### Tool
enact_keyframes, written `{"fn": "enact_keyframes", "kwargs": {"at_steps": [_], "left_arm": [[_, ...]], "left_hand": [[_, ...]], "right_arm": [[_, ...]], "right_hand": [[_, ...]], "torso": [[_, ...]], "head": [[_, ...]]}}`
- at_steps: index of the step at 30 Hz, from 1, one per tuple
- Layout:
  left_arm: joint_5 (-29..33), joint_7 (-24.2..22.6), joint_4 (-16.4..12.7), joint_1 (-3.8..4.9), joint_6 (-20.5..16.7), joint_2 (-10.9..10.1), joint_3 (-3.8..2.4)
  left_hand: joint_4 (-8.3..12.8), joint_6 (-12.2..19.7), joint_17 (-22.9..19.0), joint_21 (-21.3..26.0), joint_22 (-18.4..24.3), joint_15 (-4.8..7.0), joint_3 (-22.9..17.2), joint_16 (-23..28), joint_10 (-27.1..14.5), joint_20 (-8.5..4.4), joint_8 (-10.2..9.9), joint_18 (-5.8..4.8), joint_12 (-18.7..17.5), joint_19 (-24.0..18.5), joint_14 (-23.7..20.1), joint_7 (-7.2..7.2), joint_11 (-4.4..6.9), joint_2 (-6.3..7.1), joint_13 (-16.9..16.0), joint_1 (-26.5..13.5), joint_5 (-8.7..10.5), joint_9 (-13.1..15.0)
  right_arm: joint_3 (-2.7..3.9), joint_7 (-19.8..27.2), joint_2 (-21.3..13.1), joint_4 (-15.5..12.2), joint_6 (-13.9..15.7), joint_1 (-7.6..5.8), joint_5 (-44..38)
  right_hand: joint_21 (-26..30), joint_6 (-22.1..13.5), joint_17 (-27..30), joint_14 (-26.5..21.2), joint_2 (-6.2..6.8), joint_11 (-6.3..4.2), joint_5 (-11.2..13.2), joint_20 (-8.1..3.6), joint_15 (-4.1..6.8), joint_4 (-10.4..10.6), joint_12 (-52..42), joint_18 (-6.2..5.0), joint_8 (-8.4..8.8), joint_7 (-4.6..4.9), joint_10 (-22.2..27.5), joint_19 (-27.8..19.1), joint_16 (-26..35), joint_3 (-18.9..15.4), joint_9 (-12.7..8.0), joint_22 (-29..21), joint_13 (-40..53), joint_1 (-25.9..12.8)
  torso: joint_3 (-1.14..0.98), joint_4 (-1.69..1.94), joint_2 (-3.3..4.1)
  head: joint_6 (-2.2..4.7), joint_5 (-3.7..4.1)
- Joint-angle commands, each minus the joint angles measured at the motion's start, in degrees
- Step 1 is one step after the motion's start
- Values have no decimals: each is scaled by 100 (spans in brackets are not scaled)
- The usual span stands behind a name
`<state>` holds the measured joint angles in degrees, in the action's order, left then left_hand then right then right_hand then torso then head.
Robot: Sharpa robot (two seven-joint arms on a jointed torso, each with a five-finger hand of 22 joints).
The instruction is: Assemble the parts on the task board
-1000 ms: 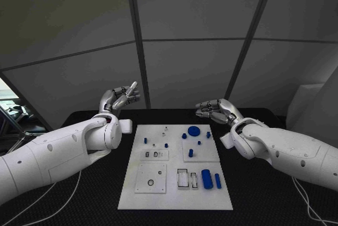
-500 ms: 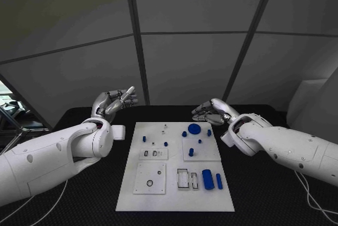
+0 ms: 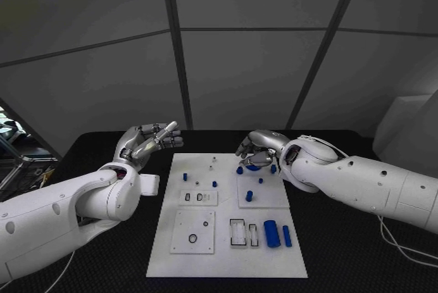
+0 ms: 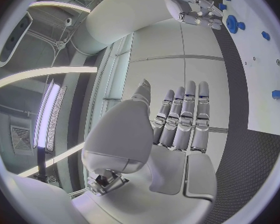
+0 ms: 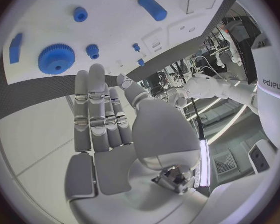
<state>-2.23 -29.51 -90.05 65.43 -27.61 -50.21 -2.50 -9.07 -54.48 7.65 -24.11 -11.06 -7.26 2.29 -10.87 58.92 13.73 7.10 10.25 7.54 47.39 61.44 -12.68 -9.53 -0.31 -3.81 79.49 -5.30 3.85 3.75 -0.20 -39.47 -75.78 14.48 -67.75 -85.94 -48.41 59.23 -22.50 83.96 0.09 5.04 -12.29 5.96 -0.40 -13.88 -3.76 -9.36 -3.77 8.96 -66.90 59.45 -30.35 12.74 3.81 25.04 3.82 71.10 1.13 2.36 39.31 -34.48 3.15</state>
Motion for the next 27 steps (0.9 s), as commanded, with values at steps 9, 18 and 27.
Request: {"fn": "enact_keyframes", "kwargs": {"at_steps": [9, 18, 27], "left_arm": [[-85, 81, -76, 10, 161, -9, -7], [-85, 99, -94, 11, 184, -10, -7], [-85, 116, -85, 12, 193, -13, -7]], "left_hand": [[42, -12, 16, -26, -6, -5, 28, 79, 20, -7, -71, 16, -75, 38, -8, -11, -30, 8, 6, 12, 10, -12], [51, -3, 20, -22, -4, -12, 38, 103, 8, -3, -88, 13, -95, 25, -23, -19, -38, 8, 8, 6, 10, -13], [58, 4, 24, -19, -2, -18, 45, 121, -2, 0, -101, 11, -110, 14, -32, -28, -45, 5, 9, 3, 9, -13]], "right_arm": [[6, -744, 82, 21, -572, -74, -1261], [5, -760, 191, 79, -794, -85, -1330], [3, -697, 303, 157, -942, -86, -1341]], "right_hand": [[-1258, -170, -1339, 162, 185, 44, -7, 42, 0, 192, -30, 68, 6, 0, 313, 357, -1486, 57, -1, 1513, 22, 58], [-1914, -172, -2377, 177, 200, 46, -3, 66, 0, 320, -91, 195, -4, -8, 342, 682, -2544, 93, 3, 2404, 41, 128], [-2436, -111, -3084, 203, 195, 40, -21, 71, -6, 404, -141, 312, -9, 6, 222, 1025, -3269, 244, 5, 3171, 34, 174]], "torso": [[3, 30, 90], [-5, 32, 105], [-9, 27, 113]], "head": [[-15, 11], [-53, 0], [-97, -14]]}}
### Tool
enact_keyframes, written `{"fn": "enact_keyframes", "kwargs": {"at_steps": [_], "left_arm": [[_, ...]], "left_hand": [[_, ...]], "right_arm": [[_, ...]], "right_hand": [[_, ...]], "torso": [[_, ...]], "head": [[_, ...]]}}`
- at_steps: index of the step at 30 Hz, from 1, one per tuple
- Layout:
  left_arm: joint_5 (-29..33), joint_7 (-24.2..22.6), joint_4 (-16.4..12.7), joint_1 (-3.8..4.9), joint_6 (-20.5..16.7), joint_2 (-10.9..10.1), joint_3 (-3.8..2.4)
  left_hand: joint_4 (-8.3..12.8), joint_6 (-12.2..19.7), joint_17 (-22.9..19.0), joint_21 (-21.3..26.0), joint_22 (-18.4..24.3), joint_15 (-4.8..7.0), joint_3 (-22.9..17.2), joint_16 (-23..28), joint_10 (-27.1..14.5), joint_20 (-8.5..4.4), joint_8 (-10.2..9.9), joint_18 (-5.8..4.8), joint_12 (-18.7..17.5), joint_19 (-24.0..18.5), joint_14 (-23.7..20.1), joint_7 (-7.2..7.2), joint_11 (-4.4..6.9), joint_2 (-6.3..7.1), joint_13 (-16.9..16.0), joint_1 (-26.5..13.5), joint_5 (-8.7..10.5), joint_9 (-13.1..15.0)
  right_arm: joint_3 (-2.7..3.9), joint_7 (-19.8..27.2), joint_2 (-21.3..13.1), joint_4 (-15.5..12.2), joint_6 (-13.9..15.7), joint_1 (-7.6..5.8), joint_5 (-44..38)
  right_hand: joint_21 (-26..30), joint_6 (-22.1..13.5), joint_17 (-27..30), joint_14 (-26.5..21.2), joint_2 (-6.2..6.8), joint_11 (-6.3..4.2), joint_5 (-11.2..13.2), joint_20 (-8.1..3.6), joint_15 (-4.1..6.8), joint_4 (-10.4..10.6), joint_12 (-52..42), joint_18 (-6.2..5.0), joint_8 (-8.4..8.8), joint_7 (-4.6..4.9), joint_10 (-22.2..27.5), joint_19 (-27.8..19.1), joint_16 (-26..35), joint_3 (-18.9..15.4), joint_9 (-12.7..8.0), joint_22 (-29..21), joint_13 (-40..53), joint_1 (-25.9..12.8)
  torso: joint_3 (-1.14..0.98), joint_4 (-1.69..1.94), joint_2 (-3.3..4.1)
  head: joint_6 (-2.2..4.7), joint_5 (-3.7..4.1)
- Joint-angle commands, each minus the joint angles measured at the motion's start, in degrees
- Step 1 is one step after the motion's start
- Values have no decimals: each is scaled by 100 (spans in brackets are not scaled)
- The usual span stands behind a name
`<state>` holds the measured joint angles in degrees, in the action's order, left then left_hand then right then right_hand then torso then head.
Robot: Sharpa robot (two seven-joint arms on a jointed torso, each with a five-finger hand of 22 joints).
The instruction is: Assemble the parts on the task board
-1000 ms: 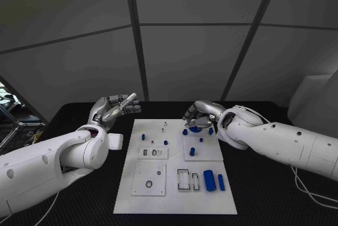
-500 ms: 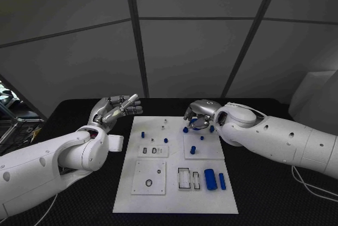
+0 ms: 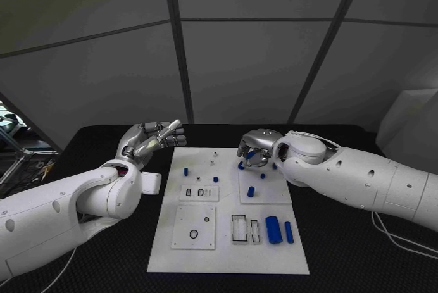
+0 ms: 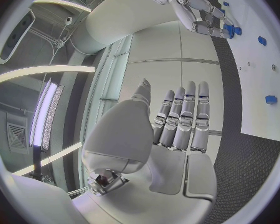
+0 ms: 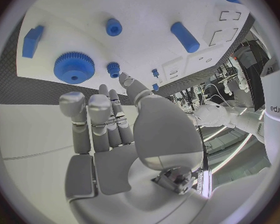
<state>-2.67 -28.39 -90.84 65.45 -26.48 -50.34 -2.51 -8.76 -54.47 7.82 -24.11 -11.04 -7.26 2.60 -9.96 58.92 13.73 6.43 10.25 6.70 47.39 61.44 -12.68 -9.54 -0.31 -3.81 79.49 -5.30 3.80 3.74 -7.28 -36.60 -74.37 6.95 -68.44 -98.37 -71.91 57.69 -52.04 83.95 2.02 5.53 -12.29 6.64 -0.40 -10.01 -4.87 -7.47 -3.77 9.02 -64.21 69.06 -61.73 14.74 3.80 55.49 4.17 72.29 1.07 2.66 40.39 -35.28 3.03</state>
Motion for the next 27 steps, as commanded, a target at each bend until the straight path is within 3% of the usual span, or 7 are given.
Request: {"fn": "enact_keyframes", "kwargs": {"at_steps": [1, 10, 27], "left_arm": [[-41, 5, -6, 10, 82, 2, -6], [-41, 19, 11, 11, 99, 19, -7], [-41, 26, 28, 12, 127, 27, -8]], "left_hand": [[28, 5, 9, -19, -3, -19, 14, 34, -5, 1, -37, 11, -31, 12, -33, -31, -47, 3, 8, 3, 9, -9], [35, 11, 13, -16, -1, -24, 18, 48, -16, 4, -48, 10, -45, 2, -38, -39, -54, -3, 9, 1, 9, -9], [39, 14, 15, -15, -1, -26, 19, 54, -21, 6, -53, 10, -51, -3, -40, -42, -57, -7, 9, 2, 8, -9]], "right_arm": [[4, 19, 30, 30, -214, -17, -97], [2, 72, 125, 145, -364, -17, -81], [0, 167, 292, 379, -479, -16, -39]], "right_hand": [[-125, 63, -186, 206, 2, -3, -19, 5, -9, 24, -32, 131, -15, 14, -58, 87, -189, 64, 7, 182, -3, 58], [-356, 171, -511, 211, -6, -3, 15, 17, -17, 67, -46, 181, -26, 41, -176, 233, -533, 260, 11, 523, -15, 92], [-475, 227, -661, 195, -4, -10, 27, 21, -17, 128, -32, 202, -17, 39, -247, 280, -716, 450, 8, 688, -24, 94]], "torso": [[-4, -2, 11], [-8, -4, 18], [-11, -5, 31]], "head": [[-20, -8], [-56, -24], [-96, -49]]}}
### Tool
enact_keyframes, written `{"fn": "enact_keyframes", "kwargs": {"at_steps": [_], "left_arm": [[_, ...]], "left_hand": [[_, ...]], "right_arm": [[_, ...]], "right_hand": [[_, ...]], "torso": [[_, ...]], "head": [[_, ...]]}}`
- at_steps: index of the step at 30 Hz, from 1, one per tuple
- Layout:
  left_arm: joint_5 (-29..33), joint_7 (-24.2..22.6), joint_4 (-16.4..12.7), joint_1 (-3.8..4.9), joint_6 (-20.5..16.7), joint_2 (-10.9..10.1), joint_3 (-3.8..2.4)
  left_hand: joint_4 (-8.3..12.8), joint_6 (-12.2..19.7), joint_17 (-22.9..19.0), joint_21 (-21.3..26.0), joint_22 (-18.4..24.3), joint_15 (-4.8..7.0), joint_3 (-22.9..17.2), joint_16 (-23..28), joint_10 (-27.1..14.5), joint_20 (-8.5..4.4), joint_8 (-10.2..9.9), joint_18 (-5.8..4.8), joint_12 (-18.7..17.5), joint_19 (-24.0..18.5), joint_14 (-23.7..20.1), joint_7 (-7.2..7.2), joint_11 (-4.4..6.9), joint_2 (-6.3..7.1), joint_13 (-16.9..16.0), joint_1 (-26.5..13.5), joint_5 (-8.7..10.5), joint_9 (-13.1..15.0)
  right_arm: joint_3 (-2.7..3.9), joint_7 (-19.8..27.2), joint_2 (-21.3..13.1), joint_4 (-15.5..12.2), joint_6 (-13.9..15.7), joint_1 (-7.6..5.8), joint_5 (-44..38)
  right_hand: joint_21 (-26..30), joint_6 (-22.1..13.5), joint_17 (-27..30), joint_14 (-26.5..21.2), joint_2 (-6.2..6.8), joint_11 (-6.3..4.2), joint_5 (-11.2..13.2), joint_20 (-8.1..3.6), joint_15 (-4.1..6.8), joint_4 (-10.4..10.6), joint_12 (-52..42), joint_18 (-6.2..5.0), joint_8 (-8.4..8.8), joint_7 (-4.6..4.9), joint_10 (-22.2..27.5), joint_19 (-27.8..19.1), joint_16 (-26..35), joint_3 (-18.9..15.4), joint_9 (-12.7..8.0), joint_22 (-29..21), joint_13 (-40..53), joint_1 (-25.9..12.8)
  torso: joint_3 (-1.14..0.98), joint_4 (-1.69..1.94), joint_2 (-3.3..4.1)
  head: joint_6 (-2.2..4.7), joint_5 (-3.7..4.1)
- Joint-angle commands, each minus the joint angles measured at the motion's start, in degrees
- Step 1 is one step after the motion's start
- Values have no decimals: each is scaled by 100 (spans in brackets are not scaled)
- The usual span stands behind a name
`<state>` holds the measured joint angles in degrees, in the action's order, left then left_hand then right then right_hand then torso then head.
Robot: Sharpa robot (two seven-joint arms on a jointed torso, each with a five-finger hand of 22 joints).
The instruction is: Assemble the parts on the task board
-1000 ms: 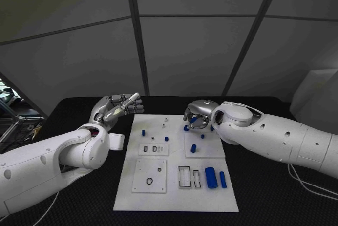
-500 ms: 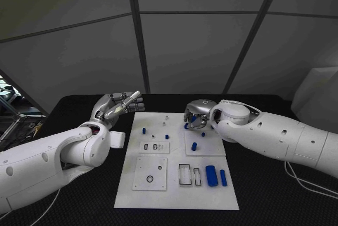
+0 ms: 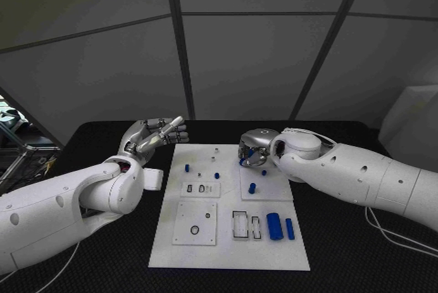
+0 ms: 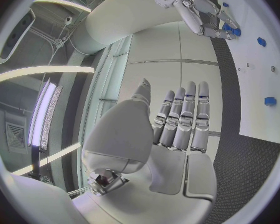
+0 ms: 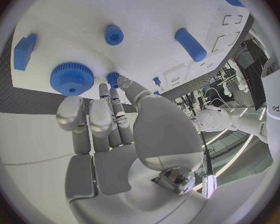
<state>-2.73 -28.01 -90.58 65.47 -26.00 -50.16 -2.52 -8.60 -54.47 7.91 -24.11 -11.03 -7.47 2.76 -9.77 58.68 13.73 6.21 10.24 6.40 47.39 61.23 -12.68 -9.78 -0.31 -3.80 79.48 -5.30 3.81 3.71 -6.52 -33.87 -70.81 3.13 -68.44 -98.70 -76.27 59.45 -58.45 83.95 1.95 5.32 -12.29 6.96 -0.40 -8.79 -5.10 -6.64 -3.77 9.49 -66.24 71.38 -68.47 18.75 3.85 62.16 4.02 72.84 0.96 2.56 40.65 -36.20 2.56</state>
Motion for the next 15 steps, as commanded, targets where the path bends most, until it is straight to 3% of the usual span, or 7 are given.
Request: {"fn": "enact_keyframes", "kwargs": {"at_steps": [1, 15], "left_arm": [[-35, -12, 3, 11, 80, 8, -7], [-35, -2, 33, 11, 99, 26, -7]], "left_hand": [[23, 14, 6, -16, -2, -5, 3, 34, 4, 5, -31, 10, -21, -2, -19, -42, -33, -7, 8, 2, 8, -9], [30, 15, 9, -15, -1, -7, 1, 41, -1, 7, -38, 10, -29, -8, -18, -45, -36, -15, 8, 8, 7, -9]], "right_arm": [[3, 96, 28, 37, -106, -16, -5], [0, 182, 162, 196, -186, -14, 33]], "right_hand": [[-46, 55, -31, 195, 2, 11, 26, -11, -16, 9, -8, 122, -17, -9, -48, 53, -53, 60, 4, 32, -10, 41], [-202, 168, -223, 197, -11, -13, 31, -20, -2, 45, -8, 156, -29, -23, -170, 150, -272, 323, 10, 267, -6, 121]], "torso": [[0, 2, 4], [0, -5, 11]], "head": [[-12, -6], [-47, -18]]}}
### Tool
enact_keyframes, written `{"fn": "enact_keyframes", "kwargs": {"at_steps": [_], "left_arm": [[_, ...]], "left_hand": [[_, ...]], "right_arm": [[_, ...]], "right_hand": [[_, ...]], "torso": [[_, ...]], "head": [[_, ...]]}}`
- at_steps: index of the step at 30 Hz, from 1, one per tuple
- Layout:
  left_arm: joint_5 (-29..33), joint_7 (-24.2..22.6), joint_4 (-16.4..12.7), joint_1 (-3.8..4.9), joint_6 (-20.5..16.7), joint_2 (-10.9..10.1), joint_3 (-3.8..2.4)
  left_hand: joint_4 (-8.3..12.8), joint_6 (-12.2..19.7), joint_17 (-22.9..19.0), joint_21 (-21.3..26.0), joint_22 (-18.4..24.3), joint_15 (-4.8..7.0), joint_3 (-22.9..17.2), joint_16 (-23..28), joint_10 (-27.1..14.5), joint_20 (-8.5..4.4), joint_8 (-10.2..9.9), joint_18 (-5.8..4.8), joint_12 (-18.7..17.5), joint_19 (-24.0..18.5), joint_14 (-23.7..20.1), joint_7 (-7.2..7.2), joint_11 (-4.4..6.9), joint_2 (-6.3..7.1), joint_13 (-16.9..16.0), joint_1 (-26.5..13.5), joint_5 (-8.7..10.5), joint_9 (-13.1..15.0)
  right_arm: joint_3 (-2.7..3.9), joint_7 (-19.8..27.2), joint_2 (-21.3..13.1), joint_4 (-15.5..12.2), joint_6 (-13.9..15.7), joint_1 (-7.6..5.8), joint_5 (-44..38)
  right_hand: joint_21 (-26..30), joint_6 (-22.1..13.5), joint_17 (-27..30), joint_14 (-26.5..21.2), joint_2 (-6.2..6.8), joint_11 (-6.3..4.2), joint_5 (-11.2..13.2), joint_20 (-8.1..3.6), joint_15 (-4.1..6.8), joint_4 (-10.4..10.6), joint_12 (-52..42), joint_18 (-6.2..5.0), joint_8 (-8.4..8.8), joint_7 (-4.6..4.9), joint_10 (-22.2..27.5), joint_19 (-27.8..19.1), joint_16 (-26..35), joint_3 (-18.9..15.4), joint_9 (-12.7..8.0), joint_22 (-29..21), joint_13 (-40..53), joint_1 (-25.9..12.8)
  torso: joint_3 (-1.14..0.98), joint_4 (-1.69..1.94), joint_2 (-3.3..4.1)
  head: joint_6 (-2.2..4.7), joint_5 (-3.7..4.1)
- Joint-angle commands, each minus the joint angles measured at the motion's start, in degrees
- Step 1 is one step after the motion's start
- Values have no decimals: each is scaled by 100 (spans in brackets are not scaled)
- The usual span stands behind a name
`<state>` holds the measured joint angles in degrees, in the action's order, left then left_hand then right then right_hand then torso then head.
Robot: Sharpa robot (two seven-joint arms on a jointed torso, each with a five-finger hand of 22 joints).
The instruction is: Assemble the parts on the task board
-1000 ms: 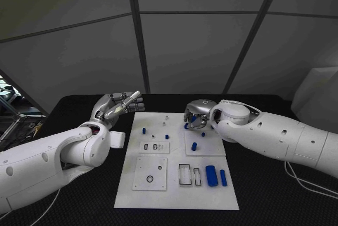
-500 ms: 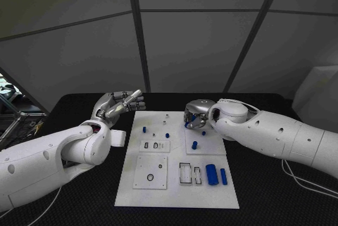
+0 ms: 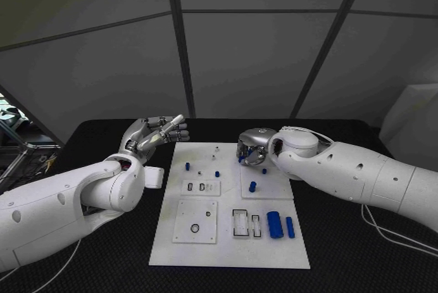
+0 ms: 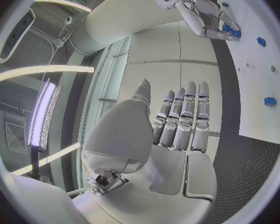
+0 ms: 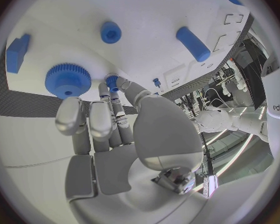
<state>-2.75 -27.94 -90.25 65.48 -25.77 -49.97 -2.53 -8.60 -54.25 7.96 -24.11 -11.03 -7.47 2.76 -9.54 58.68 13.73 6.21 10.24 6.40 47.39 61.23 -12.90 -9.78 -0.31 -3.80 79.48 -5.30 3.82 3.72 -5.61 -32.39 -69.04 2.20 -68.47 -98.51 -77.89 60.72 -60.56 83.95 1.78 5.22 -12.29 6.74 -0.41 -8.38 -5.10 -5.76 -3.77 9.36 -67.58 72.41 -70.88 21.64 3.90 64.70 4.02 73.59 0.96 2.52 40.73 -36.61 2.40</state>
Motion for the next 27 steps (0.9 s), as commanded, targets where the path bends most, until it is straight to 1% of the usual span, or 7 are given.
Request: {"fn": "enact_keyframes", "kwargs": {"at_steps": [1, 8, 11, 15, 20, 23, 27], "left_arm": [[-33, -8, 1, 10, 76, 8, -7], [-33, -7, 6, 10, 80, 6, -7], [-33, -8, 12, 10, 81, 0, -7], [-33, -8, 21, 10, 81, -11, -7], [-33, -10, 41, 11, 79, -17, -7], [-33, -10, 57, 12, 82, -15, -7], [-33, -7, 78, 13, 86, -8, -7]], "left_hand": [[30, -6, 5, -15, -1, -7, 1, 18, -1, 7, -38, 10, -29, -8, -18, -23, -36, -15, 8, 8, 7, -9], [37, -6, 8, -15, -1, -8, -2, 21, -3, 8, -42, 11, -34, -11, -16, -24, -37, -23, 8, 14, 6, -9], [37, -6, 8, -15, -1, -8, -2, 21, -3, 8, -42, 11, -34, -11, -16, -24, -37, -23, 8, 14, 6, -9], [45, -5, 12, -15, -1, -9, -5, 25, -5, 10, -47, 11, -39, -14, -13, -25, -38, -32, 7, 23, 6, -9], [45, -5, 12, -15, -1, -9, -5, 25, -5, 10, -47, 11, -39, -14, -13, -25, -38, -32, 7, 23, 6, -9], [45, -5, 12, -15, -1, -9, -5, 25, -5, 10, -47, 11, -39, -14, -13, -25, -38, -32, 7, 23, 6, -9], [45, -5, 12, -15, -1, -9, -5, 25, -5, 10, -47, 11, -39, -14, -13, -25, -38, -32, 7, 23, 6, -9]], "right_arm": [[-1, 92, 17, 27, -93, -11, 14], [-1, 127, -14, 11, 132, -10, 16], [0, 160, -84, -88, 417, -9, 16], [2, 182, -197, -281, 793, -9, 21], [5, 150, -254, -444, 1096, -11, 34], [6, 110, -201, -425, 1249, -13, 37], [6, 82, -37, -235, 1376, -19, 39]], "right_hand": [[-43, 43, -14, 197, 6, -3, 33, 1, -2, 3, -8, 68, -29, -9, -39, 48, -34, 42, 5, 16, -5, 50], [-150, 140, -100, 198, -21, -24, 119, -12, 15, -30, -23, 95, -48, -19, -145, 133, -140, 237, 13, 190, 6, 175], [-204, 172, -123, 199, -15, -28, 133, -16, 18, -34, -26, 113, -53, -22, -176, 188, -172, 294, 15, 286, 9, 192], [-255, 206, -146, 200, 2, -38, 117, -20, 22, -38, -31, 129, -59, -29, -211, 243, -203, 338, 18, 377, 14, 203], [-278, 224, -159, 202, 13, -43, 108, -23, 26, -41, -32, 136, -63, -35, -226, 267, -219, 360, 19, 418, 15, 210], [-288, 232, -166, 202, 16, -44, 96, -24, 28, -42, -31, 139, -63, -39, -233, 276, -228, 376, 20, 435, 16, 215], [-295, 237, -156, 200, 25, -45, 86, -26, 29, -42, -28, 140, -62, -38, -236, 279, -228, 388, 19, 444, 15, 213]], "torso": [[2, 0, 2], [5, -4, -1], [1, -11, -2], [10, -14, -7], [14, -13, -10], [12, 0, 5], [12, 7, 10]], "head": [[-9, -2], [-13, -14], [-2, -31], [26, -36], [60, -44], [94, -43], [107, -48]]}}
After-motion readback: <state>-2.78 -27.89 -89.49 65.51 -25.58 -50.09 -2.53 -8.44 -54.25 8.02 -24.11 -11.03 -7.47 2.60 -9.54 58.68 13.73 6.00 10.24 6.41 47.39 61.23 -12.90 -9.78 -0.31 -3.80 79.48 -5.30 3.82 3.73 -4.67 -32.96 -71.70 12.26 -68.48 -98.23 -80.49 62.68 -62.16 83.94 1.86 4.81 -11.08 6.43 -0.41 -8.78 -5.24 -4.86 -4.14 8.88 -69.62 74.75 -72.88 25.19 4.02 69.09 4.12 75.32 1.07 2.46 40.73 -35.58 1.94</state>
